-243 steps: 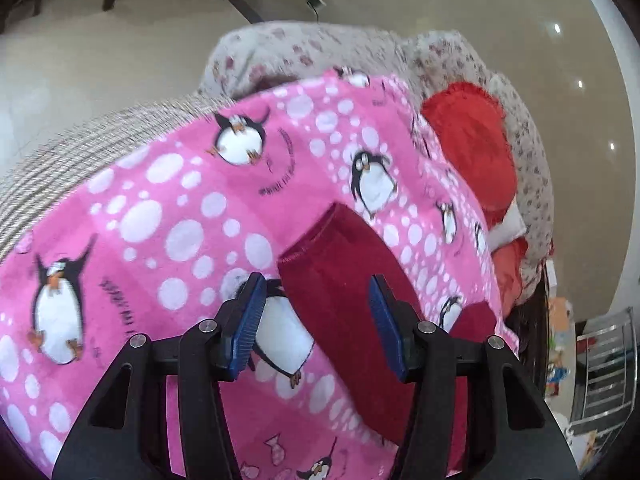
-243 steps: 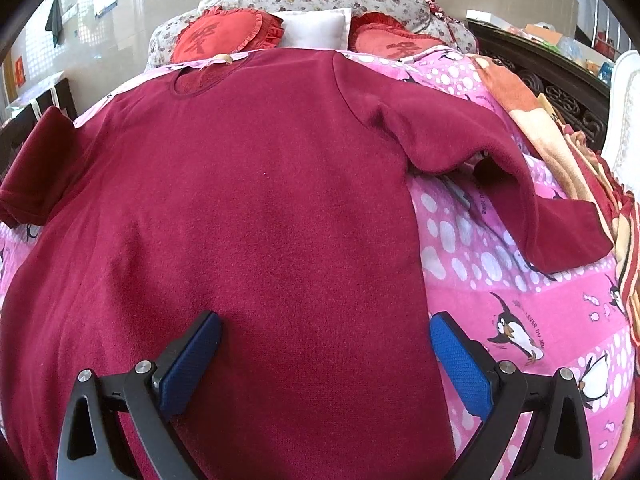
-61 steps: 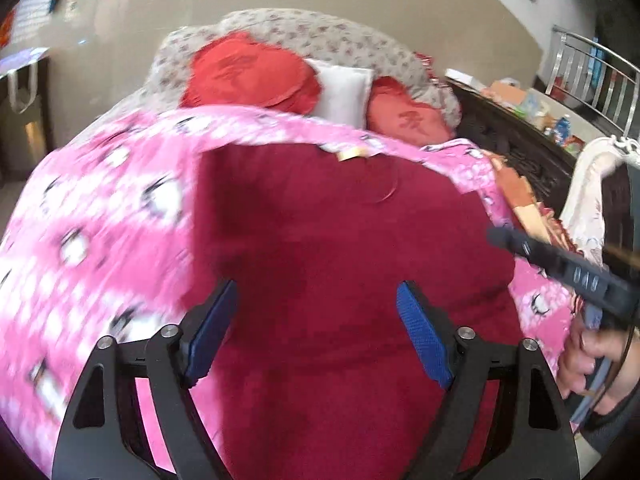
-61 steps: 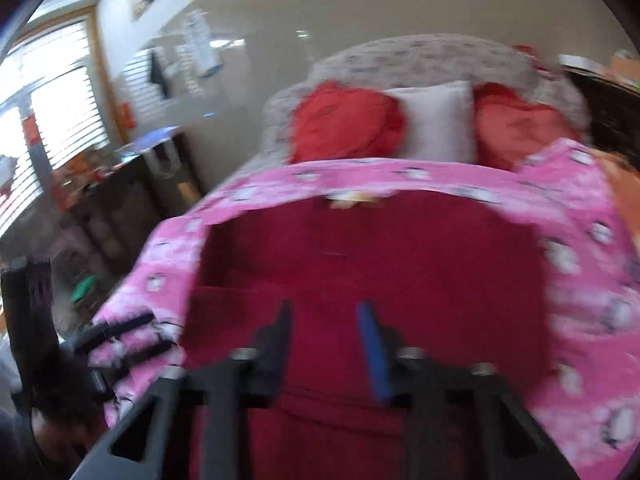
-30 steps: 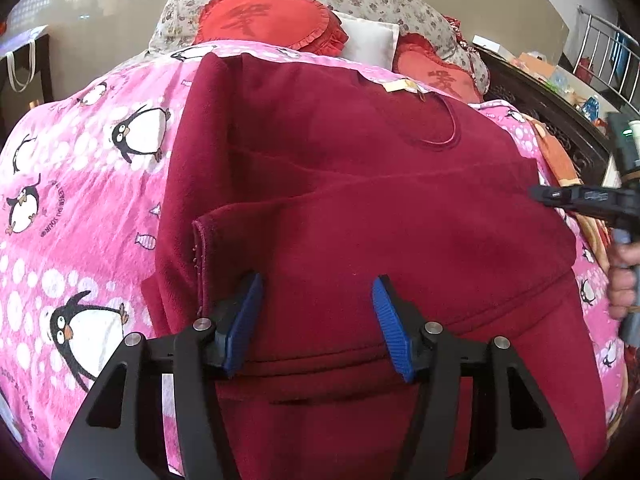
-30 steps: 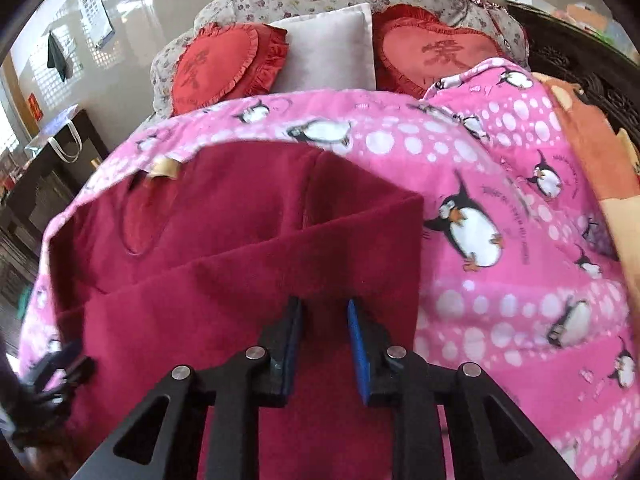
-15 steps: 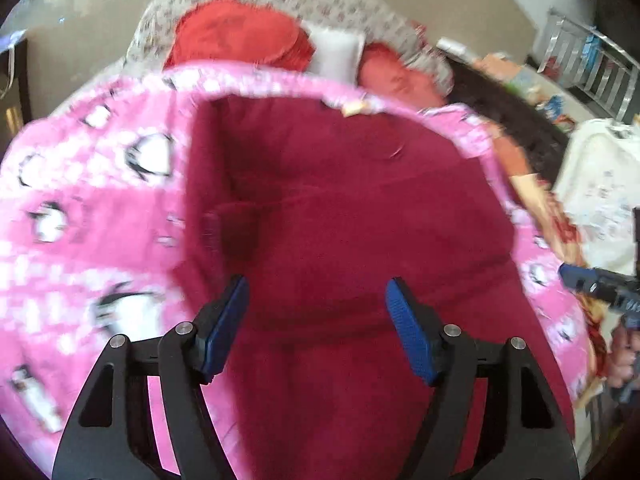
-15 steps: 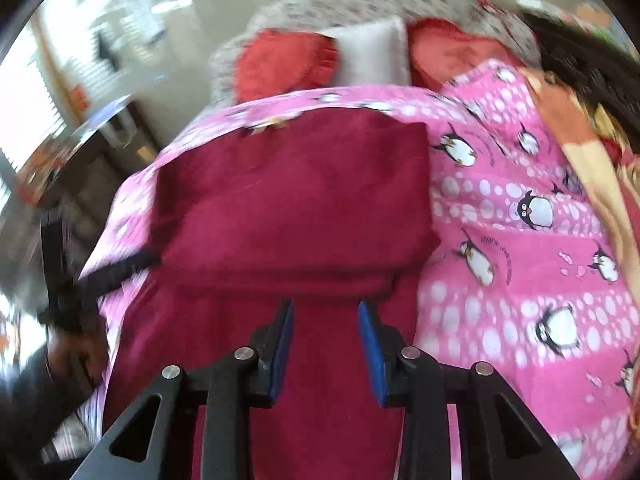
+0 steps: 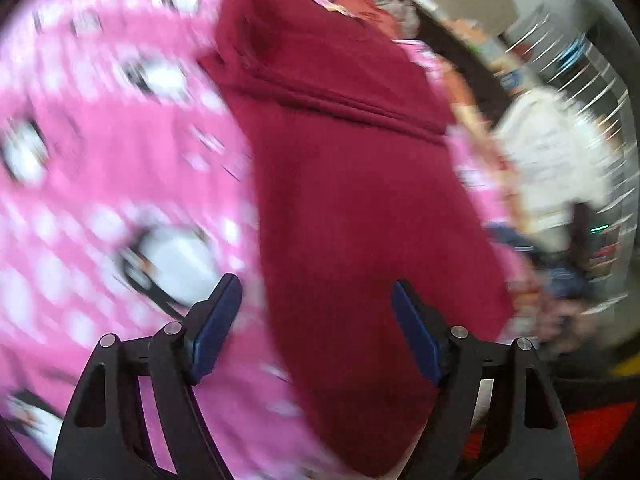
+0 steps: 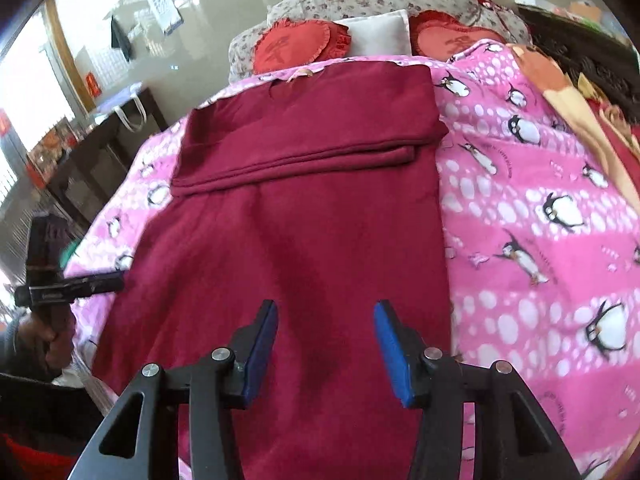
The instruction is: Fold small clothes
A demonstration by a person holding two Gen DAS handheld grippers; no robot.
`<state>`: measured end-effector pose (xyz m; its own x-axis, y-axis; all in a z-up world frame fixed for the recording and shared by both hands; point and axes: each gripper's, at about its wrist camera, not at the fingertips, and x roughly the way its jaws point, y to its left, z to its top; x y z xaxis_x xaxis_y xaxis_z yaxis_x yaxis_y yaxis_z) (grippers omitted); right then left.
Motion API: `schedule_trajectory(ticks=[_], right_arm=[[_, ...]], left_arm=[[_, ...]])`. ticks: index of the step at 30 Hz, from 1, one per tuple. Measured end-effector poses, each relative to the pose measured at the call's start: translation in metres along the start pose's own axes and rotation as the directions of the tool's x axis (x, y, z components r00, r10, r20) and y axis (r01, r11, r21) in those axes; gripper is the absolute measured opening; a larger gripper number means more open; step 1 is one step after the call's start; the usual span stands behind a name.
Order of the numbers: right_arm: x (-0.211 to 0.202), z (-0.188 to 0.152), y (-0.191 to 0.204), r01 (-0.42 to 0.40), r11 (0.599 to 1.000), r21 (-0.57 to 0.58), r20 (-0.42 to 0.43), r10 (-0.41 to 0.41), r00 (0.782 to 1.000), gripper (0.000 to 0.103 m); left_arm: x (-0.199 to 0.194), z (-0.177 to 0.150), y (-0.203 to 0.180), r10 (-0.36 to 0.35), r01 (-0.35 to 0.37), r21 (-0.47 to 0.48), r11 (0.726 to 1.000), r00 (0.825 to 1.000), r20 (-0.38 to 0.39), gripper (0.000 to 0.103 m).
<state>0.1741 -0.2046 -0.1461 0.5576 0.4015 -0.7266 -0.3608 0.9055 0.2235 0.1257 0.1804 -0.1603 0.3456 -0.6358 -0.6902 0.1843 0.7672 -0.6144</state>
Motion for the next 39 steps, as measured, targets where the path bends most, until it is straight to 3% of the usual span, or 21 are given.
schedule_trajectory(ticks=[2, 6, 8, 10, 12, 16, 19, 23, 29, 30, 31, 32, 33, 34, 35, 39], right_arm=[[-0.006, 0.000, 0.003, -0.016, 1.000, -0.003, 0.024, 0.016, 1.000, 0.048], [-0.022, -0.001, 0.007, -0.013, 0.999, -0.036, 0.066, 0.015, 0.998, 0.048], [-0.029, -0.004, 0.005, 0.006, 0.999, -0.045, 0.071, -0.003, 0.997, 0.048], [-0.038, -0.012, 0.004, 0.052, 0.997, -0.063, 0.067, -0.048, 0.997, 0.048], [-0.046, -0.021, 0.000, 0.091, 0.994, -0.067, 0.056, -0.087, 0.995, 0.048], [-0.059, -0.043, -0.018, 0.072, 0.997, 0.027, 0.022, -0.073, 0.997, 0.048], [-0.067, -0.064, -0.030, 0.059, 0.993, 0.104, 0.015, -0.060, 0.998, 0.049], [-0.065, -0.085, -0.040, 0.024, 0.984, 0.175, -0.017, -0.021, 1.000, 0.049], [-0.054, -0.098, -0.048, -0.116, 0.954, 0.278, 0.000, 0.121, 0.993, 0.049], [-0.051, -0.098, -0.046, -0.155, 0.948, 0.277, -0.006, 0.163, 0.987, 0.047], [-0.051, -0.098, -0.045, -0.162, 0.950, 0.268, -0.007, 0.170, 0.985, 0.044], [-0.051, -0.098, -0.044, -0.158, 0.954, 0.256, -0.004, 0.164, 0.986, 0.036], [-0.052, -0.099, -0.044, -0.150, 0.957, 0.248, 0.000, 0.155, 0.988, 0.026], [-0.054, -0.099, -0.045, -0.147, 0.957, 0.249, 0.010, 0.149, 0.989, 0.021], [-0.057, -0.099, -0.045, -0.149, 0.957, 0.250, 0.021, 0.148, 0.989, 0.016], [-0.064, -0.098, -0.037, -0.139, 0.971, 0.195, 0.034, 0.135, 0.990, 0.014]], left_arm=[[0.001, -0.012, -0.001, -0.111, 0.111, 0.001, 0.994, 0.993, -0.040, 0.077], [0.000, -0.029, -0.011, -0.181, 0.185, 0.028, 0.982, 0.978, -0.100, 0.077], [0.001, -0.039, -0.026, -0.177, 0.187, 0.062, 0.980, 0.974, -0.142, 0.077], [0.001, -0.048, -0.043, -0.131, 0.151, 0.122, 0.981, 0.979, -0.156, 0.077], [0.004, -0.055, -0.058, -0.040, 0.066, 0.183, 0.981, 0.990, -0.138, 0.073], [0.007, -0.060, -0.066, 0.059, -0.044, 0.188, 0.981, 0.995, -0.075, 0.064], [0.006, -0.063, -0.062, 0.066, -0.059, 0.153, 0.987, 0.997, -0.045, 0.058], [-0.001, -0.060, -0.058, 0.073, -0.071, 0.122, 0.990, 0.997, -0.012, 0.058], [-0.002, -0.061, -0.050, 0.043, -0.042, 0.067, 0.997, 0.999, -0.012, 0.058], [-0.002, -0.061, -0.051, 0.047, -0.046, 0.069, 0.997, 0.999, -0.012, 0.054], [-0.002, -0.061, -0.052, 0.063, -0.061, 0.073, 0.995, 0.998, -0.013, 0.044], [-0.002, -0.061, -0.050, 0.093, -0.092, 0.073, 0.993, 0.996, -0.016, 0.036], [-0.003, -0.061, -0.047, 0.114, -0.113, 0.068, 0.991, 0.993, -0.019, 0.021], [-0.003, -0.061, -0.045, 0.126, -0.124, 0.056, 0.991, 0.992, -0.019, 0.015], [-0.004, -0.061, -0.042, 0.124, -0.123, 0.039, 0.992, 0.992, -0.015, 0.014], [-0.003, -0.063, -0.046, 0.148, -0.147, 0.060, 0.987, 0.989, -0.009, 0.012]])
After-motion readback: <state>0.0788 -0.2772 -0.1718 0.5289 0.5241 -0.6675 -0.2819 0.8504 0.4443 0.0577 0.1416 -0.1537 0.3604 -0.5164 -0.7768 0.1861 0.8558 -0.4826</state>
